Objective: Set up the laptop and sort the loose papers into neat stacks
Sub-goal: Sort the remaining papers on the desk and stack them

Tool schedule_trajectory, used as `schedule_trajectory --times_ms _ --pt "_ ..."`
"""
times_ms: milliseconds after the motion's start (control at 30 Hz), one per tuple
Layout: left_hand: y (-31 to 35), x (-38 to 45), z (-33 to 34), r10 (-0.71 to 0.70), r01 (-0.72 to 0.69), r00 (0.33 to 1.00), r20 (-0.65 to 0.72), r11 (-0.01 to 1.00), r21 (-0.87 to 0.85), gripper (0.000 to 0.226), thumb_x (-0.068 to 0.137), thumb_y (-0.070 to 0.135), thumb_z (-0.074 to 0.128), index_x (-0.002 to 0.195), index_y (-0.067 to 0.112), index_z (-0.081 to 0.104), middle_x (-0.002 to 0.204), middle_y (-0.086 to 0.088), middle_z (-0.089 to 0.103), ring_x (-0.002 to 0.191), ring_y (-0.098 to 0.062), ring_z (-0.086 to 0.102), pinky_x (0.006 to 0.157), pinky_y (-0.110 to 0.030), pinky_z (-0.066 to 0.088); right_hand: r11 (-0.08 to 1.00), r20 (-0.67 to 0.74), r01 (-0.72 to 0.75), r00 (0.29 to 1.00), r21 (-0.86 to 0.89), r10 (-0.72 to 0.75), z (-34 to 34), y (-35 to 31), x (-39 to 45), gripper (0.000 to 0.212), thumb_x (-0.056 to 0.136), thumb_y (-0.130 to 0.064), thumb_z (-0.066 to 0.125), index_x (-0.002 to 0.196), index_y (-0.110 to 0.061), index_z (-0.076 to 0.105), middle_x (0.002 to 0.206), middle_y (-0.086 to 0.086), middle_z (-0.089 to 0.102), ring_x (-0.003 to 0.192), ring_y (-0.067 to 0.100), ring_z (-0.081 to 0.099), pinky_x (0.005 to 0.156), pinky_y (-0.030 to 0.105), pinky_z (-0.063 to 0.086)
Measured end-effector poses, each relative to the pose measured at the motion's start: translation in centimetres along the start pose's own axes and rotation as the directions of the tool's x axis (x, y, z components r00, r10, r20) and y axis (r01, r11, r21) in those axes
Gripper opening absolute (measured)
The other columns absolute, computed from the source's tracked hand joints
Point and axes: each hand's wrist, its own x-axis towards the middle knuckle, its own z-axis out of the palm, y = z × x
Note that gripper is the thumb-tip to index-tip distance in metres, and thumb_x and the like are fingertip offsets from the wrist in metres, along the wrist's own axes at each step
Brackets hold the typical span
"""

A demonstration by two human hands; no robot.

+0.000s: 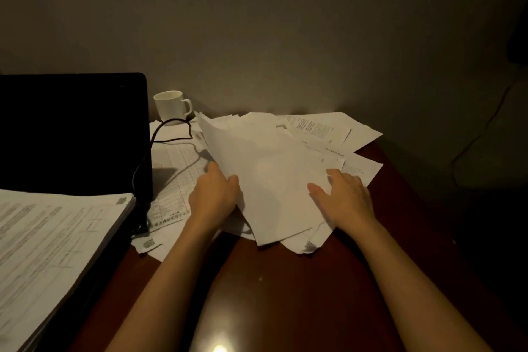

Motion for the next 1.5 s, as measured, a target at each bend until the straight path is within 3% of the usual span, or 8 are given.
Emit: schedule_trajectory --times_ms 267,467,533,633,867,1133,1300,1500 --pt "-1.0 0.6 -0.2 0.007 -0.041 0.985 -0.172 0.980 -0.193 0.040 0.089 0.024 0.063 0.128 0.022 0.057 0.134 0.001 0.051 0.109 -0.021 0.057 0.090 -0.040 0.050 0.830 0.089 -0.260 0.964 0.493 0.250 -1.3 -0.1 0.3 0.079 0.071 -0.018 0.082 0.137 -0.012 0.040 0.133 0.013 0.047 0.118 0.029 0.051 0.092 0.038 0.047" --pt "-0.1 0.5 -0.8 0.151 -0.230 0.963 -0.221 0.891 -0.392 0.015 0.095 0.005 0.047 0.105 0.010 0.058 0.094 -0.004 0.059 0.073 -0.010 0.053 0.059 -0.016 0.040 0.630 0.222 -0.369 0.927 0.683 0.302 -1.0 0.3 0.9 0.062 0.074 0.000 0.076 0.130 -0.004 0.050 0.126 0.017 0.057 0.109 0.026 0.057 0.074 0.028 0.057" --pt "0.0 0.5 -1.0 0.153 -0.247 0.960 -0.235 0.858 -0.451 0.016 0.095 0.006 0.048 0.107 0.008 0.059 0.094 -0.005 0.060 0.072 -0.005 0.052 0.059 -0.016 0.039 0.656 0.162 -0.302 0.950 0.692 0.266 -1.5 0.2 0.7 0.053 0.082 -0.013 0.073 0.130 -0.001 0.053 0.129 0.013 0.055 0.108 0.022 0.055 0.061 0.014 0.051" --pt "0.4 0.4 -1.5 0.186 -0.302 0.948 -0.260 0.787 -0.538 0.013 0.095 0.007 0.049 0.103 0.010 0.059 0.087 0.000 0.062 0.074 -0.007 0.055 0.063 -0.021 0.042 0.745 0.060 -0.152 0.987 0.649 0.150 -1.8 0.2 0.6 0.058 0.086 -0.038 0.066 0.135 -0.011 0.051 0.135 0.008 0.054 0.122 0.022 0.051 0.094 0.030 0.048" --pt "2.0 -1.3 -2.4 0.355 -0.456 0.886 -0.298 0.552 -0.698 0.025 0.098 0.004 0.045 0.103 0.025 0.056 0.099 0.005 0.066 0.085 -0.002 0.066 0.070 -0.016 0.053 0.768 -0.217 0.062 0.971 0.638 0.102 -4.1 -0.1 0.7 0.068 0.080 -0.030 0.075 0.138 -0.018 0.043 0.134 0.001 0.045 0.125 0.017 0.044 0.103 0.032 0.038" --pt "3.2 -1.4 -3.1 0.262 -0.384 0.917 -0.302 0.365 -0.848 0.032 0.092 0.018 0.058 0.122 0.019 0.046 0.108 0.002 0.064 0.098 -0.011 0.065 0.080 -0.022 0.055 0.420 -0.263 0.250 0.964 0.872 -0.028 -6.5 -1.3 -0.3 0.017 0.089 -0.010 0.062 0.093 -0.027 0.060 0.094 -0.008 0.067 0.082 0.000 0.067 0.076 0.020 0.056" --pt "3.5 -2.1 -2.3 0.370 -0.418 0.900 -0.229 0.592 -0.689 0.036 0.087 0.022 0.061 0.118 0.026 0.043 0.105 0.015 0.059 0.095 -0.006 0.062 0.077 -0.023 0.055 0.371 -0.451 0.360 0.871 0.856 0.194 -6.9 -2.4 -0.7 0.017 0.090 -0.011 0.060 0.107 -0.005 0.059 0.091 -0.009 0.063 0.077 -0.008 0.064 0.077 0.016 0.054" --pt "3.4 -2.1 -1.9 0.475 -0.544 0.831 -0.289 0.583 -0.604 0.020 0.091 0.031 0.052 0.105 0.045 0.045 0.102 0.024 0.056 0.096 -0.005 0.058 0.080 -0.034 0.052 0.421 -0.453 0.372 0.885 0.827 0.109 -7.3 -2.8 -1.0 0.028 0.095 -0.031 0.047 0.122 -0.025 0.046 0.112 -0.020 0.056 0.108 -0.010 0.054 0.096 0.015 0.041"
